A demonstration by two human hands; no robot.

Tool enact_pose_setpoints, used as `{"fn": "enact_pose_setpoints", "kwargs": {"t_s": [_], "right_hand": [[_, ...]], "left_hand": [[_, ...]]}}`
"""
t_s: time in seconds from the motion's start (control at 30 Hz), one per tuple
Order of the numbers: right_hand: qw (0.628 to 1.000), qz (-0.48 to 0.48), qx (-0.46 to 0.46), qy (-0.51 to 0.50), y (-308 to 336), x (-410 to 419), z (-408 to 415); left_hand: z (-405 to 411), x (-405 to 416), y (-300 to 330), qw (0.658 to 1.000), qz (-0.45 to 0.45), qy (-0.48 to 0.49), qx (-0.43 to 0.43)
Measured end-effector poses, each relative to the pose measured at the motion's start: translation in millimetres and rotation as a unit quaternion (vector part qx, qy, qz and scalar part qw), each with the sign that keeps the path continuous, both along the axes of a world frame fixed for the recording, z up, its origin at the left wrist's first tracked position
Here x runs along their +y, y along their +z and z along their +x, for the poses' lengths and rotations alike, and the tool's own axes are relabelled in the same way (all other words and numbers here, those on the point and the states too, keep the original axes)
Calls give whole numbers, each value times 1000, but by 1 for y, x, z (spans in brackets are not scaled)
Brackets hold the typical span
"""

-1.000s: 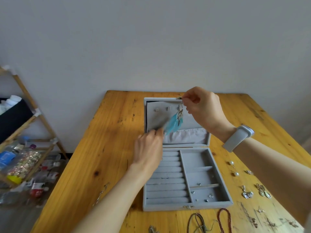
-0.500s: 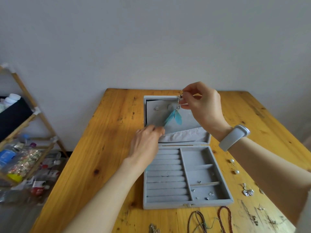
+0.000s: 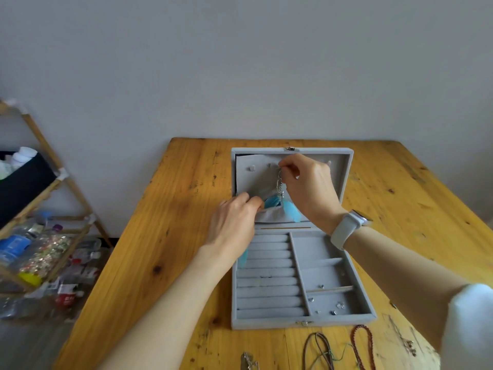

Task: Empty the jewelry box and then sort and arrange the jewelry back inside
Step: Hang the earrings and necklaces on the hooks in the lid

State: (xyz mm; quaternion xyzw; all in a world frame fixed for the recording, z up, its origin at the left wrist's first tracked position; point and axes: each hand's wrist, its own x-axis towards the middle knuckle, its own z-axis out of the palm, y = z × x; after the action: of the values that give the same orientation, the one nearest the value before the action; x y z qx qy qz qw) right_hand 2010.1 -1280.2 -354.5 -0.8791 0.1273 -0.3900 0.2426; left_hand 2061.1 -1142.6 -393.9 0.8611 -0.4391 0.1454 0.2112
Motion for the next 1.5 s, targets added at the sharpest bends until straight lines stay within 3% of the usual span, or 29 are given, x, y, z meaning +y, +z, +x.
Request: {"fn": "enact_pose_setpoints", "kwargs": {"t_s": [0.2,0.4,0.57,1.1,1.2,1.33,1.5], "right_hand": [[997,57,-8,-57,6,10,6],[995,54,11,-84,7,14,11],[997,18,-7,-78,-2,16,13],[997,80,10,-20,-30,28,4],[991,134,6,-8,-32,26,-4],[989,137,21,57,-39,27,-23],[972,198,55,110,-38,33,-33]], "left_hand": [[-1,1,1,1000,-15,-8,2],[-3,3,1,999,-31,-10,2],[-7,3,3,1000,-14,1,-7],[-3,1,-4,999,-21,-21,-15],[-1,1,-3,988,-114,-28,95],[-1,5,4,922,-253,-4,293],[-3,12,7,863,-286,-3,418]]}}
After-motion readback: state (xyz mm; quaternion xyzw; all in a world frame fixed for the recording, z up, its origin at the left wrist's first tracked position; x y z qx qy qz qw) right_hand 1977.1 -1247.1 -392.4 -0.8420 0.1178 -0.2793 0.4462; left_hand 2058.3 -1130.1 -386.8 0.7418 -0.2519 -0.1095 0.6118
